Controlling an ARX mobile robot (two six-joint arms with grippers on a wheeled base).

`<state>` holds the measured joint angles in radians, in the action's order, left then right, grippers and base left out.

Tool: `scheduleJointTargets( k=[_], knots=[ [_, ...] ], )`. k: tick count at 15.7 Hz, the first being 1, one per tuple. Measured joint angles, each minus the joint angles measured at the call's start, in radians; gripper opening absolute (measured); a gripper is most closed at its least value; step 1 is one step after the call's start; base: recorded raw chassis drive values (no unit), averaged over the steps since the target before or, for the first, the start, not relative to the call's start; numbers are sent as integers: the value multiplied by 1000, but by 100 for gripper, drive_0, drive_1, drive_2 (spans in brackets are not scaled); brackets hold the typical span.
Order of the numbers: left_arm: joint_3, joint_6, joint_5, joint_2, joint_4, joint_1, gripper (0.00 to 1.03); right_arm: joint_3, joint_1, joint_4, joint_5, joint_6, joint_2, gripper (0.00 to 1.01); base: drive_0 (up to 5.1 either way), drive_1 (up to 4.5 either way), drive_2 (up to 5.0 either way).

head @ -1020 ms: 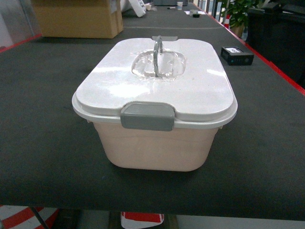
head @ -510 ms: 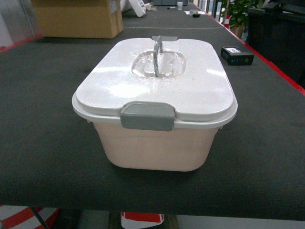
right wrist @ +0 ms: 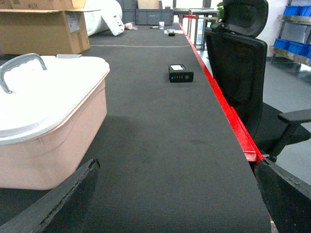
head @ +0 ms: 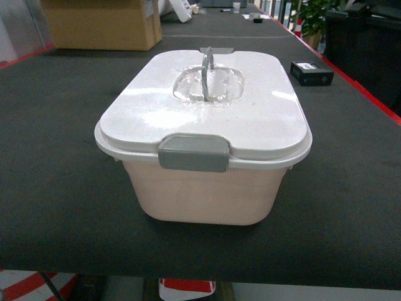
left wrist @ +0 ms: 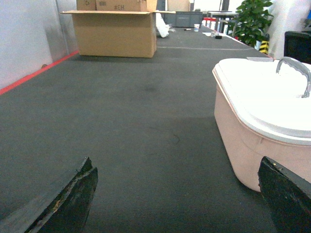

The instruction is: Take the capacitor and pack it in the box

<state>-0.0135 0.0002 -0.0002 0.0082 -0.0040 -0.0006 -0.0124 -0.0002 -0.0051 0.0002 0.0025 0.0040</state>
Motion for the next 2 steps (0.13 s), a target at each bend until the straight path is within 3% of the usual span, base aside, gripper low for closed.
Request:
scheduleJointTargets(
  k=[2],
  knots=[
    [0, 0, 0, 0, 0, 0, 98, 0, 0, 0, 0, 0, 0, 98, 0, 0, 0]
  ],
)
